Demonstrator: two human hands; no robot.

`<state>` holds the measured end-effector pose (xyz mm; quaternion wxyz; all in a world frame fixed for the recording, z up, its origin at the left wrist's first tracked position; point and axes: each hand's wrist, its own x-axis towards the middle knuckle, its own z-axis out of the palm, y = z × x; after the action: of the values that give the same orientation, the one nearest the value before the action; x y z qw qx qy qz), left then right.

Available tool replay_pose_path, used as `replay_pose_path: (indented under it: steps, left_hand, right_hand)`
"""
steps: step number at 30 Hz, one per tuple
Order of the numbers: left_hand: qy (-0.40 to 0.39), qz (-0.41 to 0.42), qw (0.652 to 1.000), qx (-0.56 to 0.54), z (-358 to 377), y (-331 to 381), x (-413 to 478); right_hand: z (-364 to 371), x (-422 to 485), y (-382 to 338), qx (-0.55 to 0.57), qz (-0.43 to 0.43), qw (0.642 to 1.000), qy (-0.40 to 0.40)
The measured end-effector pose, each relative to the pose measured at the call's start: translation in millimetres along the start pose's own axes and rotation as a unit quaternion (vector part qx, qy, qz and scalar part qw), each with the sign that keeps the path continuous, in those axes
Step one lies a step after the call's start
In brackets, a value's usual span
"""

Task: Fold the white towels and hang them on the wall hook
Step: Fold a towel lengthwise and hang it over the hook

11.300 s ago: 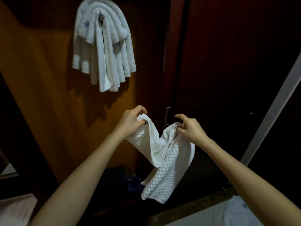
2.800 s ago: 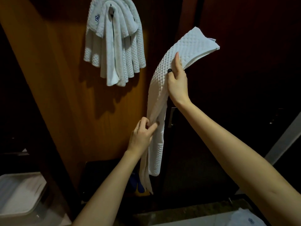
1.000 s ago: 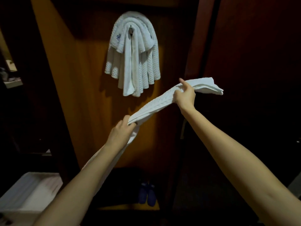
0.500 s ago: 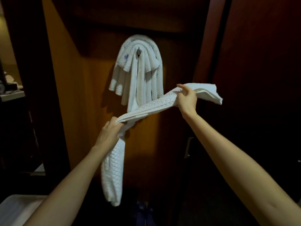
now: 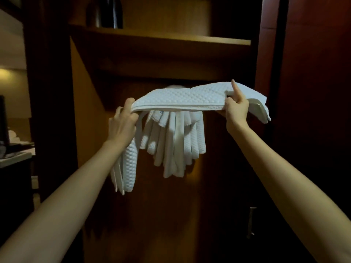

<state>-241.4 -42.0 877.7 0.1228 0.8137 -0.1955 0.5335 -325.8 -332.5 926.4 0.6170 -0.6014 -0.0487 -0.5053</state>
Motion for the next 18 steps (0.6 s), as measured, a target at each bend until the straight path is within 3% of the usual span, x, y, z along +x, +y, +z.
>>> replay_pose_path:
  steps: [5, 13, 18]
  left_hand:
    - [-0.020, 0.038, 0.996, 0.077, 17, -22, 47]
    - [0.020, 0.060, 0.988, 0.144, 71, -40, 132]
    - [0.005, 0.073, 0.987, 0.140, 110, -27, 168]
  right_hand:
    - [26, 38, 18, 0.031, 0.012, 0.999, 0.020]
    - [63, 131, 55, 0.019, -0.014, 0.999, 0.033]
    - [71, 178, 91, 0.007, 0.009, 0.997, 0.080]
